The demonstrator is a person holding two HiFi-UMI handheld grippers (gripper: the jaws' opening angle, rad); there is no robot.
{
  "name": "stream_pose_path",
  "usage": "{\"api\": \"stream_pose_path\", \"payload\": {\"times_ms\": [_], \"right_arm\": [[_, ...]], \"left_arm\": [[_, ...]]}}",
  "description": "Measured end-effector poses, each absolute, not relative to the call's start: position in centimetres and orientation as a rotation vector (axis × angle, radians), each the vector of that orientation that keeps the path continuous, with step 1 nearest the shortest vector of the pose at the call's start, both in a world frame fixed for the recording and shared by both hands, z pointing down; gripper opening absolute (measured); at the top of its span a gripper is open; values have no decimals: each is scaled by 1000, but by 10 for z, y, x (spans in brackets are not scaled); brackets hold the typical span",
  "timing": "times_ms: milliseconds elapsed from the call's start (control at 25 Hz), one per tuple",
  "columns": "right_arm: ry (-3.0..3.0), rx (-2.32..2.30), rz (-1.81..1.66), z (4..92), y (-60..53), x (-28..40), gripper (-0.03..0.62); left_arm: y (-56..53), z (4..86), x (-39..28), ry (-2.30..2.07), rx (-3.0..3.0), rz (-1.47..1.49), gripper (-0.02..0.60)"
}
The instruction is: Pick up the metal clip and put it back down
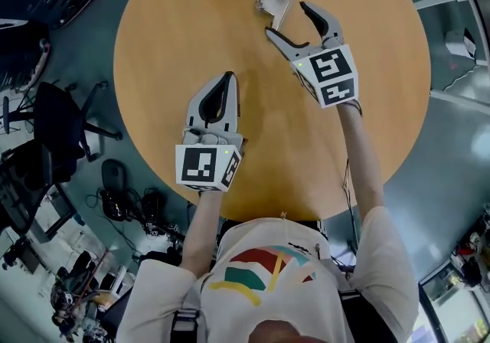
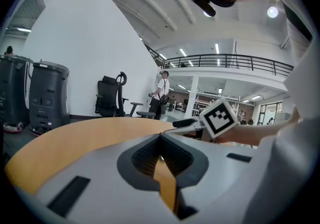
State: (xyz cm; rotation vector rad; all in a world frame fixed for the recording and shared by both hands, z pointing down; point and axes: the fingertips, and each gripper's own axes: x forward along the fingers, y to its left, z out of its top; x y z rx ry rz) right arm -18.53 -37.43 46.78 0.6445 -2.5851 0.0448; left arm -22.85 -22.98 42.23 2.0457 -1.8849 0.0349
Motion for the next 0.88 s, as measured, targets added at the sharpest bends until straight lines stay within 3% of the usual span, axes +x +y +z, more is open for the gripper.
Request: {"api": "stream_pose_path", "payload": {"times_ms": [280, 880], "right_arm": [[-2456, 391, -25, 533, -423, -233, 339], [-2356, 89, 52, 590, -438, -248, 337]], "left_arm": [[-259, 456, -241, -1849, 2015, -1, 41], [-283, 497, -253, -1833, 1972, -38, 41]]}}
